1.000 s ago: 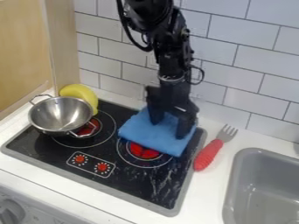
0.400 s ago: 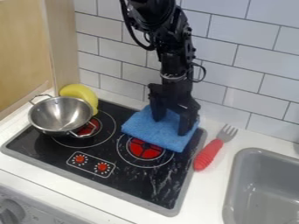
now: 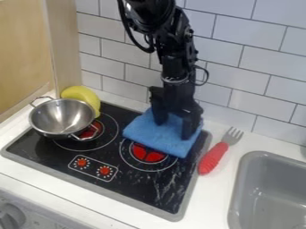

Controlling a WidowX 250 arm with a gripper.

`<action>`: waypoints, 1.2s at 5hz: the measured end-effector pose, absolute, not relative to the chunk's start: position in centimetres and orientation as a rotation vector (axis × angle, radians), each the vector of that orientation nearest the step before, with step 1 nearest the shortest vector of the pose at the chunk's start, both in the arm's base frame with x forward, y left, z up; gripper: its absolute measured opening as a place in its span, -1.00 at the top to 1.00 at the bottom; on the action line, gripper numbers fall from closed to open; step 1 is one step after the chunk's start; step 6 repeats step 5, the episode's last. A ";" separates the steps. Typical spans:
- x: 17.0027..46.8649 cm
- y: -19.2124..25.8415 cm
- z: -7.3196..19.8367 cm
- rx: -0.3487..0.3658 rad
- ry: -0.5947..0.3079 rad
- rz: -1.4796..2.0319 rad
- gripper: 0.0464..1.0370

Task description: Moved the blue cloth to the upper part of the stove

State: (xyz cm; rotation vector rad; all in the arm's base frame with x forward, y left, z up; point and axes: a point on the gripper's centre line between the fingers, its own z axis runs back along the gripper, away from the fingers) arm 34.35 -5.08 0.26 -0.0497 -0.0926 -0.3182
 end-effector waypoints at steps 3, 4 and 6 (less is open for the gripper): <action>34.6 -4.8 4.6 -0.019 -0.182 -0.293 -0.92; 34.4 -4.6 4.9 -0.002 -0.188 -0.277 -0.92; 34.3 -4.6 4.8 -0.002 -0.185 -0.271 -0.92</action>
